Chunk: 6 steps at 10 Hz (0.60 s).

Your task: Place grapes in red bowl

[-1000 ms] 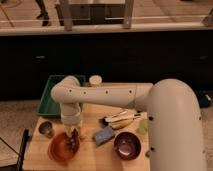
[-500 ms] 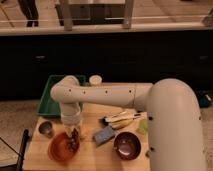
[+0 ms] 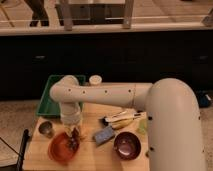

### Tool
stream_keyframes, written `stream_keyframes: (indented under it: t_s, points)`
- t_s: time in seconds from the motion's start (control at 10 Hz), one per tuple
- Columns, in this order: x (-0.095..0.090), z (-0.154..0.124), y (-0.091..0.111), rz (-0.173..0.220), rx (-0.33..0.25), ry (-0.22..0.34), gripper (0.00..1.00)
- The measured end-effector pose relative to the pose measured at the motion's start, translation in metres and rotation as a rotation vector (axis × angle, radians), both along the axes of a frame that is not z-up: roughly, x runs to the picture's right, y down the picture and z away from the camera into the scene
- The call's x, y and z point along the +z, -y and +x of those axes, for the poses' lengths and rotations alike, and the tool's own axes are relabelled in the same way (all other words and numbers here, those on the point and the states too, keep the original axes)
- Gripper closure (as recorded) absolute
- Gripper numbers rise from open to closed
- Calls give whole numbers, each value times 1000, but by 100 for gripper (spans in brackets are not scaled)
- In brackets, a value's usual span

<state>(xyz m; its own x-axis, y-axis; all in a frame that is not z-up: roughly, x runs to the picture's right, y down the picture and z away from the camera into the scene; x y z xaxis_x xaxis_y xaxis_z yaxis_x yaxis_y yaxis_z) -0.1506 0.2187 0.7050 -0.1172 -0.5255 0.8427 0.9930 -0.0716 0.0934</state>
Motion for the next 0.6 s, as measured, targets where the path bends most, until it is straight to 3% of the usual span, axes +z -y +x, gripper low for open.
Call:
stream_keyframes:
  t_s: [0.6]
  points:
    - [-2, -1, 2, 1, -11, 8, 65]
